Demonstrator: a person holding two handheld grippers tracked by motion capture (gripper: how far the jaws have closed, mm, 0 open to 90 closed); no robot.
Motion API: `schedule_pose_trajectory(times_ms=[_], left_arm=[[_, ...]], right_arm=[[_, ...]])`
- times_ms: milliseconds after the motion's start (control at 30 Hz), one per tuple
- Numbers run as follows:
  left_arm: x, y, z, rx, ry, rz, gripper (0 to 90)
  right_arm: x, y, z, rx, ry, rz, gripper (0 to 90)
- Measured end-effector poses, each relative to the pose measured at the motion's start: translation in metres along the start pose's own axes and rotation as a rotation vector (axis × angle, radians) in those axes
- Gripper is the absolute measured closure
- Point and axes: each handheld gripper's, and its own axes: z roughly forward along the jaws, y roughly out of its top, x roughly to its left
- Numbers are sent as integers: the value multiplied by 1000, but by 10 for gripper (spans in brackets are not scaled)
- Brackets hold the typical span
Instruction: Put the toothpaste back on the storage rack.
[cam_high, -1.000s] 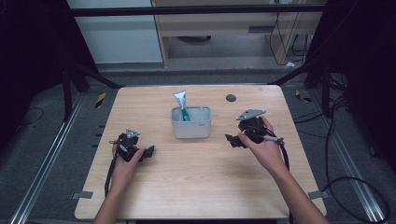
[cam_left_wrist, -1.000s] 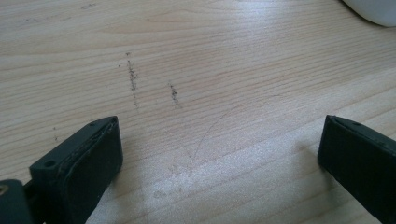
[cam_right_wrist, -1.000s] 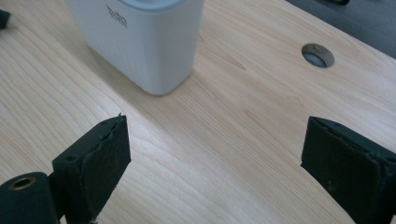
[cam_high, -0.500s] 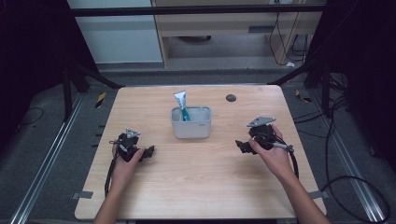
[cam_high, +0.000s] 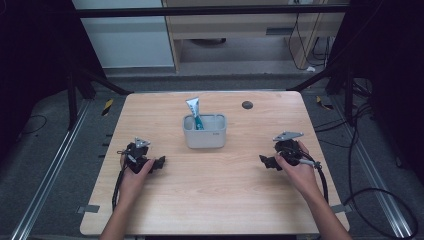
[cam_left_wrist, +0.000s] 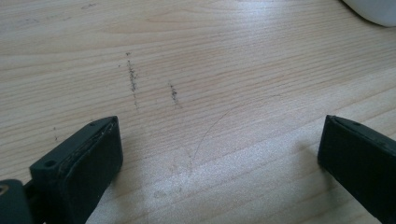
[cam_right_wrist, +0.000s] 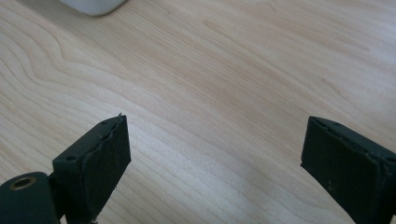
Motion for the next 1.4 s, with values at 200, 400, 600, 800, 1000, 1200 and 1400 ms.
schedule_pose_trajectory(times_ms=[200, 400, 600, 800, 1000, 1200, 1400], left_arm=[[0, 0, 0, 0, 0, 1, 0], [0, 0, 0, 0, 0, 0, 0], [0, 0, 0, 0, 0, 1, 0], [0, 0, 0, 0, 0, 0, 0], [0, 0, 0, 0, 0, 0, 0], [0, 0, 0, 0, 0, 0, 0], [0, 0, 0, 0, 0, 0, 0]], right_arm=[[-7, -16, 5, 14, -4, 32, 84], [-17, -28, 6, 12, -12, 72, 84], [-31, -36, 4, -2, -40, 117, 84], [-40, -43, 8, 0, -53, 157, 81], [-38, -43, 12, -15, -83, 158, 68], [-37, -42, 16, -17, -109, 155, 36], [-33, -40, 18, -5, -140, 188, 3]])
